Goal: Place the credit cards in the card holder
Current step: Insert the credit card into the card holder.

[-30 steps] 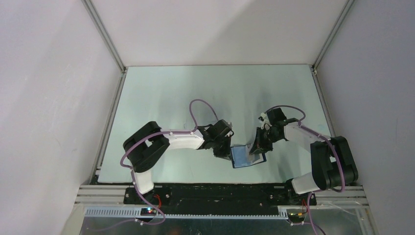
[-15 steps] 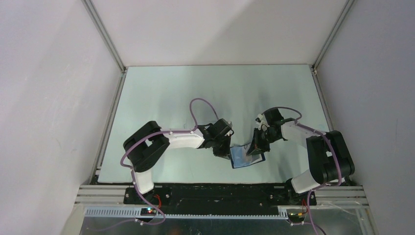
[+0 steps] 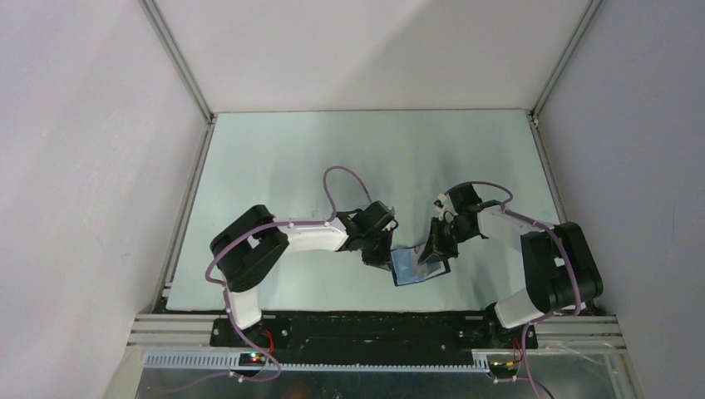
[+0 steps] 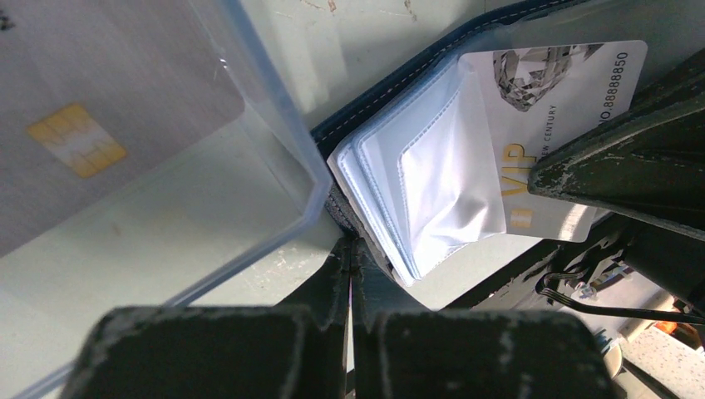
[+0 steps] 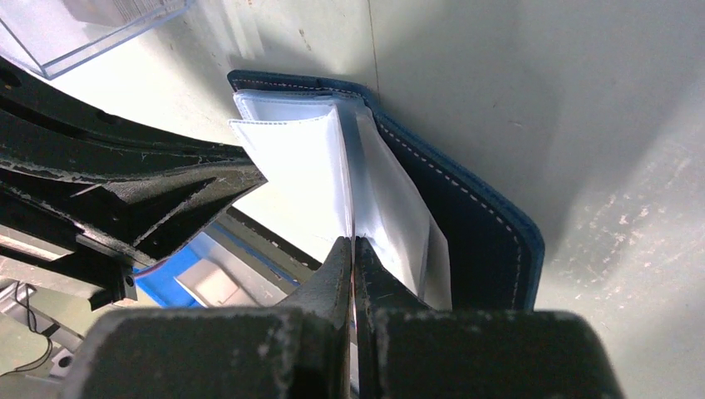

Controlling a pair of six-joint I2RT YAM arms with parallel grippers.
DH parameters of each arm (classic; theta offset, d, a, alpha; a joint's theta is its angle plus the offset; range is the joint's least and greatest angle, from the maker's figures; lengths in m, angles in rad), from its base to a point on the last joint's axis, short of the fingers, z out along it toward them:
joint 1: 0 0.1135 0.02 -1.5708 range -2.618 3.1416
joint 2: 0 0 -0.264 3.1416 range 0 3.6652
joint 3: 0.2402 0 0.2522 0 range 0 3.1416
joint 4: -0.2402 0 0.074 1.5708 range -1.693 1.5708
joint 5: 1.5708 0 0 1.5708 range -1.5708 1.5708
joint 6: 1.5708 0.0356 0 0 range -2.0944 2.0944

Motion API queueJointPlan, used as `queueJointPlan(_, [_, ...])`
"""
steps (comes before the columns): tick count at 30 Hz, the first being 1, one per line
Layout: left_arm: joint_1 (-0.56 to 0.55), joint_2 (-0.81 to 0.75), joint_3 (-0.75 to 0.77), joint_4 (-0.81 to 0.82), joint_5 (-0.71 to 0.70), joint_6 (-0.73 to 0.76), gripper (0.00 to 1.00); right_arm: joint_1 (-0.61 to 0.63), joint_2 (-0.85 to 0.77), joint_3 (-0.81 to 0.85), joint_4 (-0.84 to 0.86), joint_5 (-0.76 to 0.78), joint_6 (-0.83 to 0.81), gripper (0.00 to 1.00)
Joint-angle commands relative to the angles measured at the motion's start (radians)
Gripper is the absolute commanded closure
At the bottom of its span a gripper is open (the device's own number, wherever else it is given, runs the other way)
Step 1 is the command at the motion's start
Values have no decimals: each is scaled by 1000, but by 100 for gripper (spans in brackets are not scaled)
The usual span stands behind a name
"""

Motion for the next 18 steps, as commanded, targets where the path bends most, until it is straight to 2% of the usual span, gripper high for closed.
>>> queueJointPlan(1, [7, 45, 9, -57, -96, 50, 100, 10, -42, 5, -16, 55, 10, 100])
queueJointPlan(6, [7, 45, 11, -61, -97, 55, 100, 12, -71, 18, 15, 69, -10, 100])
queueJointPlan(18, [9, 56, 47, -114, -133, 91, 100, 15, 9, 59, -64, 44, -51, 100])
